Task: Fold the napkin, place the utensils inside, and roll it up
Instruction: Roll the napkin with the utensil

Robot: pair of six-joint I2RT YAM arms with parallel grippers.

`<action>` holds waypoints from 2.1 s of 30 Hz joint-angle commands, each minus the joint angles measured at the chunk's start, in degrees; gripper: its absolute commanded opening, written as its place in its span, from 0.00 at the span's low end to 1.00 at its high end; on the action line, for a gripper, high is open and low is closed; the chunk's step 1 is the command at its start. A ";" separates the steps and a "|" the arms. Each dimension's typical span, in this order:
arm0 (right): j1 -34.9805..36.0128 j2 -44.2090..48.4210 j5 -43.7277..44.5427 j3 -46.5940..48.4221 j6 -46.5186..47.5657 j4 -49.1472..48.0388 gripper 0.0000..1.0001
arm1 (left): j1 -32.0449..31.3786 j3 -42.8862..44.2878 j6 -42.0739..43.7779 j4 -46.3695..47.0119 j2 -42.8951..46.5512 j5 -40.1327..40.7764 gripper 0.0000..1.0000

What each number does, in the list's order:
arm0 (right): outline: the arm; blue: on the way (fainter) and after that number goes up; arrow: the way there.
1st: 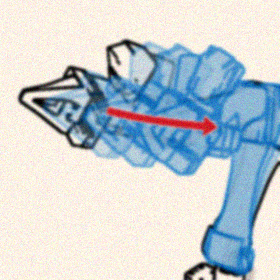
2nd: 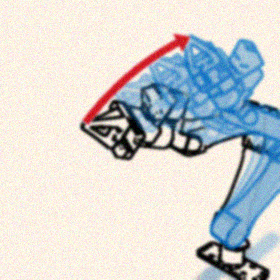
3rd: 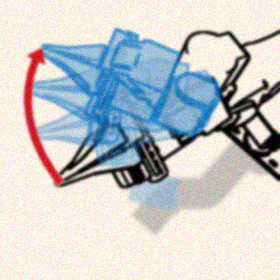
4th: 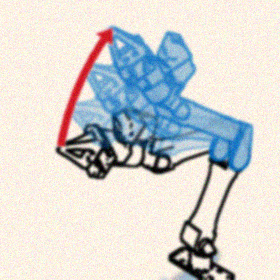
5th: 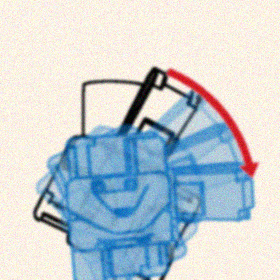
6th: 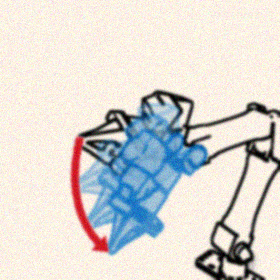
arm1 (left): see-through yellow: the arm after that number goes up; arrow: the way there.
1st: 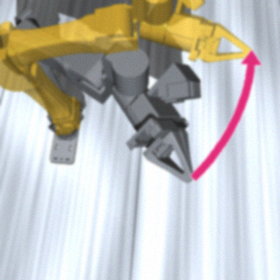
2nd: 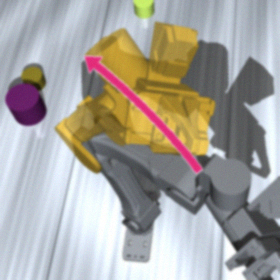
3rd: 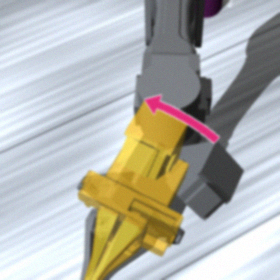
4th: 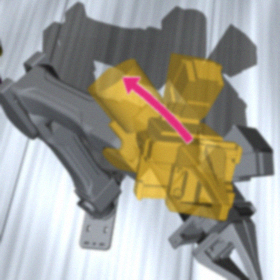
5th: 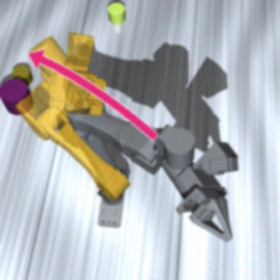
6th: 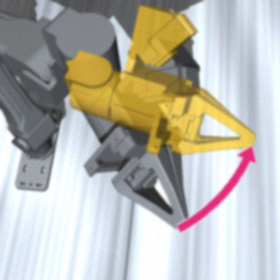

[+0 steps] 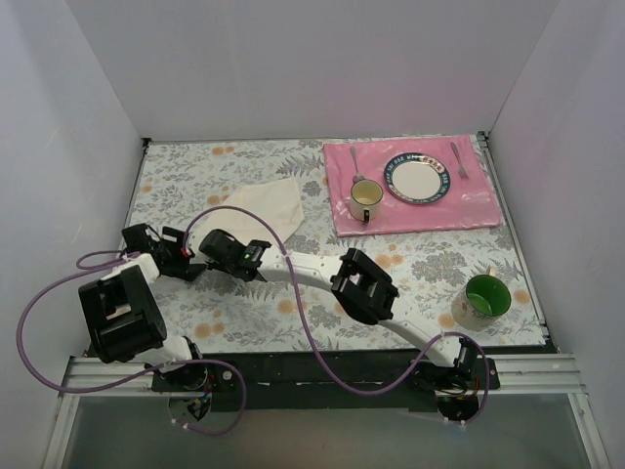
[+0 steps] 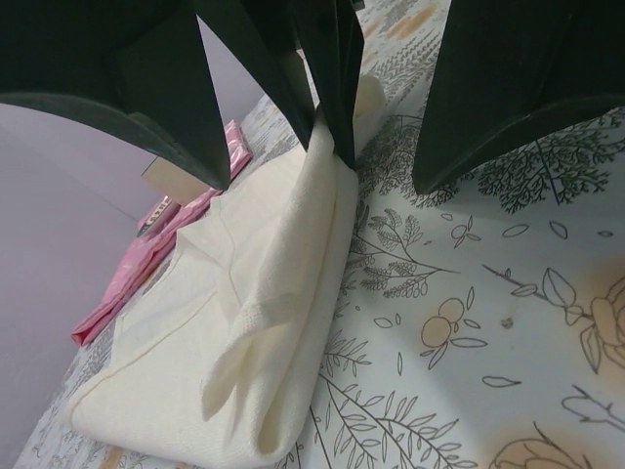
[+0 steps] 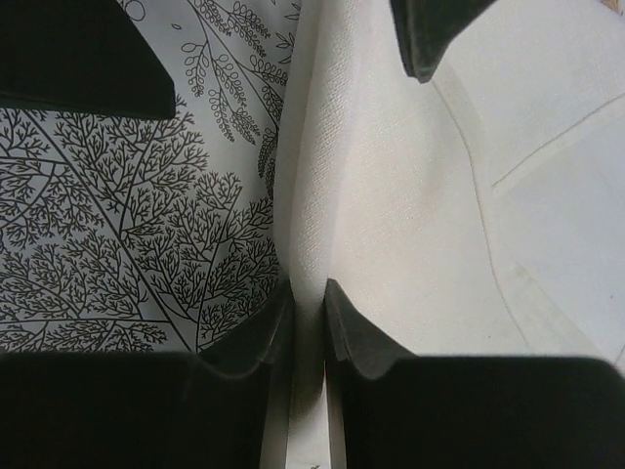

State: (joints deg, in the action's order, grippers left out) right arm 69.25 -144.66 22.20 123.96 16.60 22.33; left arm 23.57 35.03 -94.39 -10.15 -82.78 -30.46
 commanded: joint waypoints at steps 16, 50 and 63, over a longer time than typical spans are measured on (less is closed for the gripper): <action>-3.51 4.74 -11.20 -1.09 -5.96 -0.88 0.11 | -1.42 -3.47 -1.15 11.65 -9.41 -1.10 0.61; 0.18 2.63 -4.89 -1.70 -2.54 -3.07 0.64 | -2.57 5.40 1.49 -1.27 -10.03 1.01 0.00; 1.59 0.43 2.33 -3.37 -1.92 -5.98 0.37 | -2.48 6.37 0.70 -3.47 -7.57 1.28 0.00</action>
State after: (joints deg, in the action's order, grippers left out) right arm 70.76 -143.35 22.41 121.14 14.76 18.28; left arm 20.99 40.14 -93.86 -11.00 -93.65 -30.26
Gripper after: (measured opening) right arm 0.424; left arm 0.025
